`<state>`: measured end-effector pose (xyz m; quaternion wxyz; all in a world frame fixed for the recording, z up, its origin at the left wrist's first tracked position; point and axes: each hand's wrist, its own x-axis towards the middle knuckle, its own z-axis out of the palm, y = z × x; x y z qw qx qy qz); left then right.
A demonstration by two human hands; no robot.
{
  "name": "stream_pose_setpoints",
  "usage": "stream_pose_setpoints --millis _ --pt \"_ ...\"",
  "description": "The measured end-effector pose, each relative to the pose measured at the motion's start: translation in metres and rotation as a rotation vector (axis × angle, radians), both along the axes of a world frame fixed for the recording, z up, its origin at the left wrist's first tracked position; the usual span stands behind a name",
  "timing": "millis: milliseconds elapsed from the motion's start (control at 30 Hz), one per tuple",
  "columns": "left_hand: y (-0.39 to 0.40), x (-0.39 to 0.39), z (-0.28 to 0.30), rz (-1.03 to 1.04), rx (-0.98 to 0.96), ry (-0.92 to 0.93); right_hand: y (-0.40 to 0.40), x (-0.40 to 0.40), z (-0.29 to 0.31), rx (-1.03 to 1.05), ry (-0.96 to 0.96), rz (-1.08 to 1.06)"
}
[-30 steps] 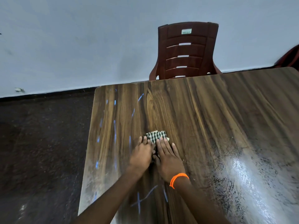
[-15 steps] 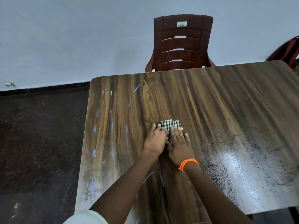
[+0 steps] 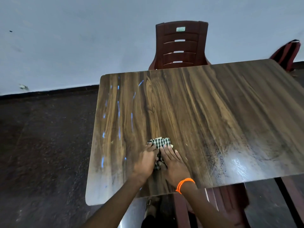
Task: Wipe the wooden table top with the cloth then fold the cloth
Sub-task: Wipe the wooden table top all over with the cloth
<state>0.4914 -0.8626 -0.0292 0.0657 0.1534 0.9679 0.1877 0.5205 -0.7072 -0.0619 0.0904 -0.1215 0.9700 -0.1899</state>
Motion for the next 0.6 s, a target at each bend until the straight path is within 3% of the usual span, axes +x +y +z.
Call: stream_pose_setpoints --millis 233,600 --pt "0.061 0.034 0.000 -0.155 0.014 -0.047 0.066 0.047 0.009 0.102 -0.027 -0.070" --pt "0.052 -0.055 0.003 -0.020 -0.053 -0.116 0.032 -0.044 0.006 0.033 -0.082 -0.149"
